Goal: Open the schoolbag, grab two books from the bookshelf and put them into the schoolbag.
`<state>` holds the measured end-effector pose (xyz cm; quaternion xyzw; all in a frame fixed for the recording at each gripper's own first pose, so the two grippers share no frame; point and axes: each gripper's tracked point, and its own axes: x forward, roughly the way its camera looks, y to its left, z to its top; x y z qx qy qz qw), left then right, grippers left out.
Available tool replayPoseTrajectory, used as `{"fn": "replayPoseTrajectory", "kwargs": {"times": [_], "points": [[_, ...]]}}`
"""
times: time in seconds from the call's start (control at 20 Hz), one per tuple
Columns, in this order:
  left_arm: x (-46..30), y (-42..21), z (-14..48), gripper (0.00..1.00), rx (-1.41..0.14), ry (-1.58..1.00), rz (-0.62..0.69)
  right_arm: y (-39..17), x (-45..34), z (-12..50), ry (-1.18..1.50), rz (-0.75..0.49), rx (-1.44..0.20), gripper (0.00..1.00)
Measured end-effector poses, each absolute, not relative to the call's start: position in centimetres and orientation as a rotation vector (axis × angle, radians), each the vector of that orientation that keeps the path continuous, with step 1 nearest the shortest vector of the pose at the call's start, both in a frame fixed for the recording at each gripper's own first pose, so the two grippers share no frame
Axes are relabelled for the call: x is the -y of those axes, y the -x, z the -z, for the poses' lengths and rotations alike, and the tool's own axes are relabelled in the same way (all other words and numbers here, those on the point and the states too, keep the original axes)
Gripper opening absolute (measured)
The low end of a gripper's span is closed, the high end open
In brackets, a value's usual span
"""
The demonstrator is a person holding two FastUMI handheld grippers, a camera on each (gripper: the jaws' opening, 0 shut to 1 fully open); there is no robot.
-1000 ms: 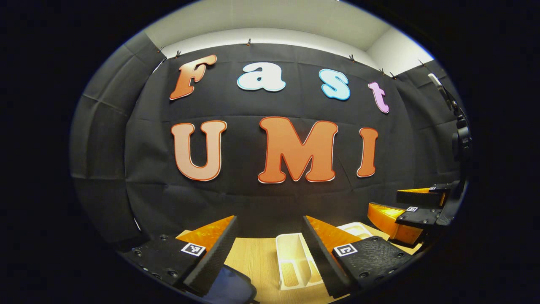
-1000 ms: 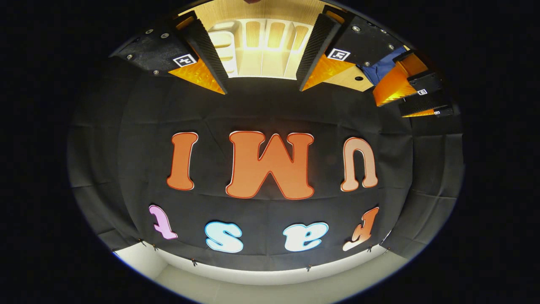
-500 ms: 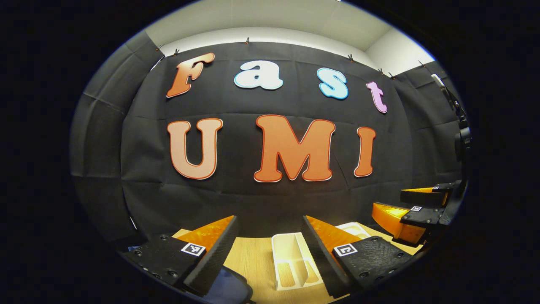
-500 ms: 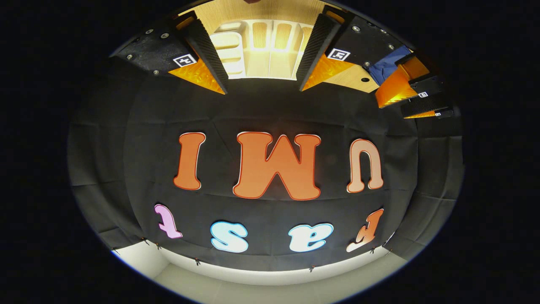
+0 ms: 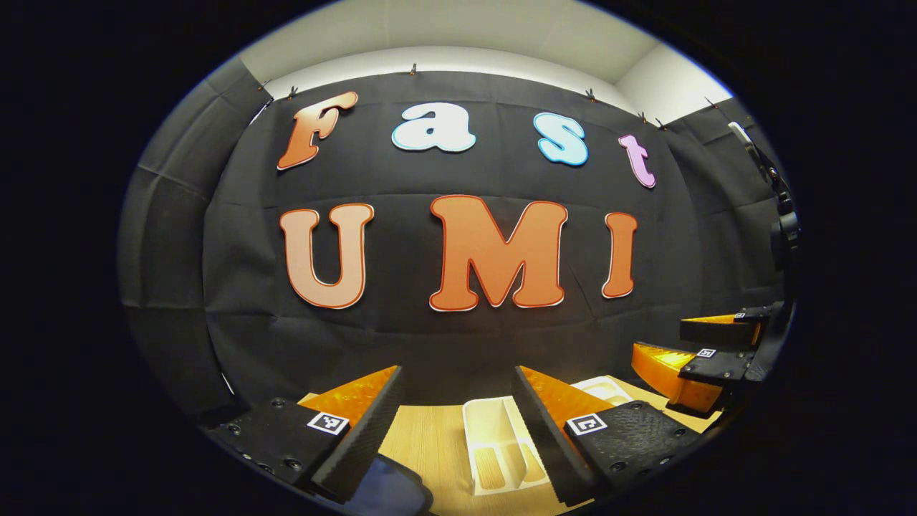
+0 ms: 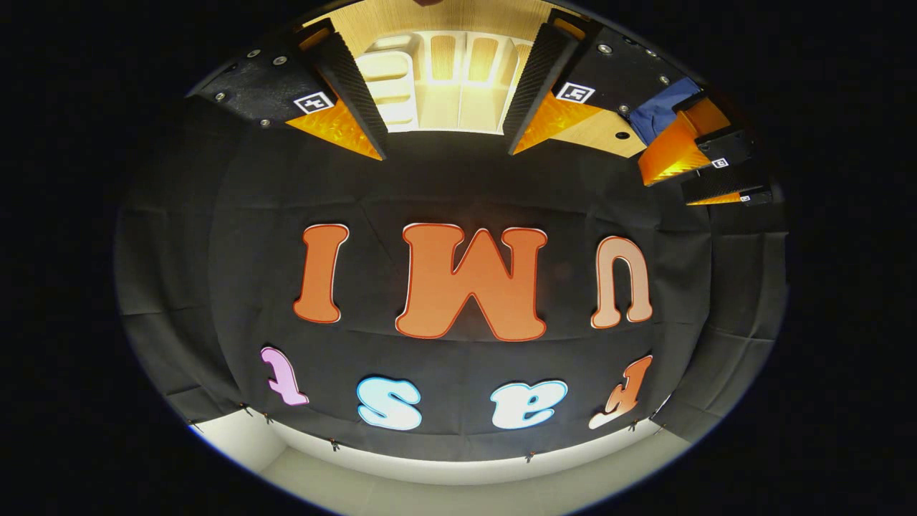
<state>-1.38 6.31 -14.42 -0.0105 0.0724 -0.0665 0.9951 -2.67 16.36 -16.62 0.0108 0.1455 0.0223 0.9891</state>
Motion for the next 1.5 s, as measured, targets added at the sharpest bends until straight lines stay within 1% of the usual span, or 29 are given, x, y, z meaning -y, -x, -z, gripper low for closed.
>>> {"fn": "replayPoseTrajectory", "kwargs": {"times": [0.05, 0.15, 0.25, 0.4, 0.6, 0.8, 0.85, 1.0, 1.1, 1.15, 1.2, 1.25, 1.4, 1.45, 1.5], "points": [[-6.3, 1.2, 14.5, 0.94, -0.144, 0.020, 0.133, 2.5, -16.4, 16.7, -0.022, -0.045, -0.291, 0.96], [-6.2, 1.1, 14.4, 0.93, -0.139, 0.019, 0.133, 2.4, -16.3, 16.8, -0.022, -0.047, -0.292, 0.96], [-6.1, 0.9, 14.4, 0.94, -0.135, 0.019, 0.131, 2.2, -16.2, 16.9, -0.018, -0.047, -0.289, 0.96], [-5.8, 0.5, 14.7, 0.93, -0.138, 0.023, 0.135, 2.0, -16.1, 17.0, -0.013, -0.041, -0.286, 0.96], [-5.2, 0.3, 14.8, 0.94, -0.137, 0.023, 0.146, 1.9, -15.6, 17.2, -0.012, -0.037, -0.292, 0.96], [-5.1, 0.1, 14.7, 0.94, -0.128, 0.019, 0.148, 1.9, -15.4, 17.3, -0.014, -0.028, -0.291, 0.96], [-5.1, 0.2, 14.6, 0.93, -0.127, 0.017, 0.149, 1.9, -15.2, 17.3, -0.015, -0.025, -0.287, 0.96], [-4.7, 0.1, 14.6, 0.94, -0.124, 0.023, 0.162, 1.9, -15.3, 17.2, -0.016, -0.020, -0.281, 0.96], [-4.8, 0.1, 14.7, 0.93, -0.128, 0.019, 0.163, 2.1, -15.4, 17.3, -0.015, -0.020, -0.284, 0.96], [-4.7, 0.3, 14.7, 0.94, -0.127, 0.022, 0.163, 2.1, -15.3, 17.4, -0.014, -0.022, -0.286, 0.96], [-4.7, 0.3, 14.6, 0.93, -0.126, 0.023, 0.163, 2.2, -15.4, 17.4, -0.014, -0.022, -0.286, 0.96], [-4.8, 0.5, 14.7, 0.94, -0.129, 0.022, 0.163, 2.1, -15.3, 17.4, -0.013, -0.022, -0.288, 0.96], [-4.6, 0.4, 15.2, 0.93, -0.145, 0.024, 0.167, 2.4, -15.5, 17.5, -0.014, -0.024, -0.290, 0.96], [-4.5, 0.4, 15.2, 0.95, -0.149, 0.025, 0.169, 2.4, -15.4, 17.6, -0.014, -0.024, -0.291, 0.96], [-4.5, 0.5, 15.3, 0.94, -0.150, 0.023, 0.170, 2.4, -15.4, 17.6, -0.013, -0.024, -0.292, 0.96]]}}
